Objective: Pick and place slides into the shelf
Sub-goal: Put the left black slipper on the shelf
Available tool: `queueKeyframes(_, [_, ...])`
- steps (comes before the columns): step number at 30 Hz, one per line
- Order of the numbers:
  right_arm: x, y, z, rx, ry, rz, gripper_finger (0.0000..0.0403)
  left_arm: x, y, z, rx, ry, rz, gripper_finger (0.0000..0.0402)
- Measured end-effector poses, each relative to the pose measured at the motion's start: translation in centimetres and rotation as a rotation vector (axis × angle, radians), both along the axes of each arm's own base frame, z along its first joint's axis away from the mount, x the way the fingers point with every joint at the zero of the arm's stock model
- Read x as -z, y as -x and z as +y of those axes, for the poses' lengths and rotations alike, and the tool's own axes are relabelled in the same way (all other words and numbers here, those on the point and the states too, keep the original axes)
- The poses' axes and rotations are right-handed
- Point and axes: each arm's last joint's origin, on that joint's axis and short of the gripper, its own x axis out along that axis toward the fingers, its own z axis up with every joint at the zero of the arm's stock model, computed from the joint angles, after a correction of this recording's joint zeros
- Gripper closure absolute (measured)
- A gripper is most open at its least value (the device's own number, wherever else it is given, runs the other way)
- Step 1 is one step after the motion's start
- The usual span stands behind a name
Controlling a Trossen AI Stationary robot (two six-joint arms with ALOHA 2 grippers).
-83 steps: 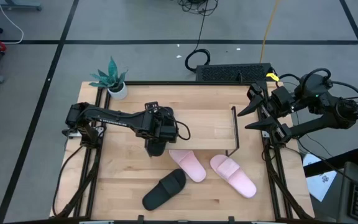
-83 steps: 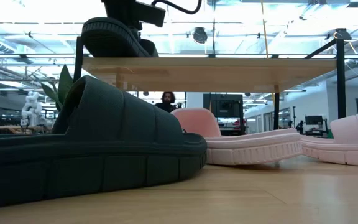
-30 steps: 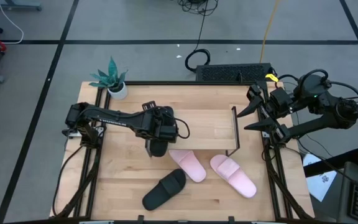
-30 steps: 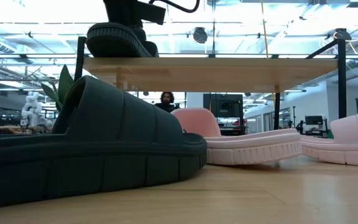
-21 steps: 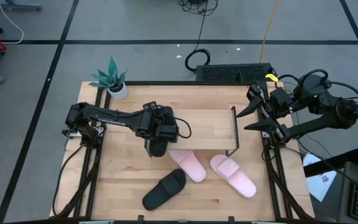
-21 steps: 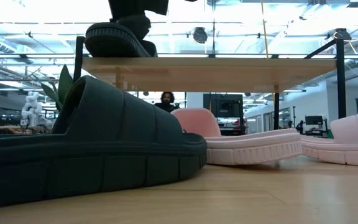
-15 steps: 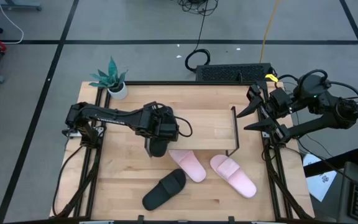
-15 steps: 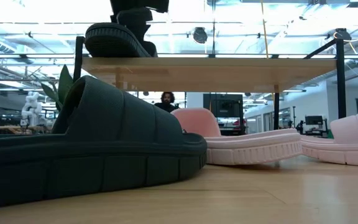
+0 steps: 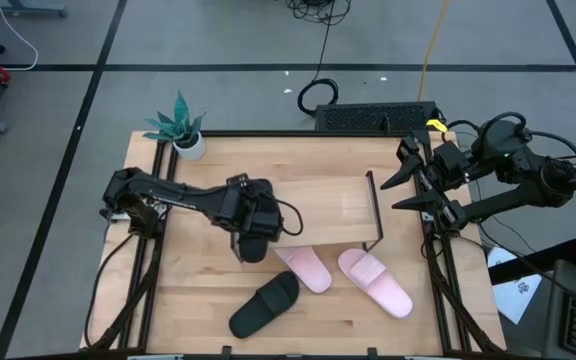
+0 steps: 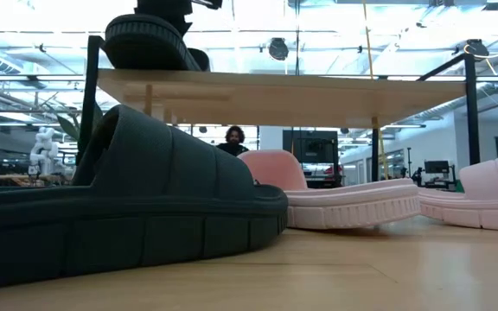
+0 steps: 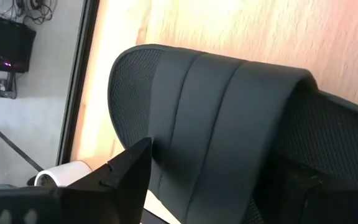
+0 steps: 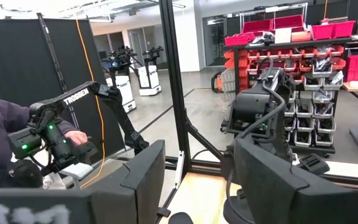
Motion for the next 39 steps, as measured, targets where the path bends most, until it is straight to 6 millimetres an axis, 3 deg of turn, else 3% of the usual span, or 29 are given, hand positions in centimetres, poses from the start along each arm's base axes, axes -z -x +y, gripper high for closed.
queueKeyframes(10, [0.0, 0.0, 0.0, 0.0, 0.0, -0.001, 0.022, -0.2, -0.1, 0.0, -0.018, -0.013, -0.026, 0.0163])
queueKeyframes(25, [0.0, 0.0, 0.0, -0.002, 0.0, 0.0, 0.022, -4.3, 0.0, -0.3, -0.009, 0.003, -0.119, 0.0162])
queueKeyframes(39, [0.0, 0.0, 0.0, -0.002, 0.003, -0.002, 0.022, -5.1, 1.2, -2.3, -0.017, 0.071, -0.131, 0.0163])
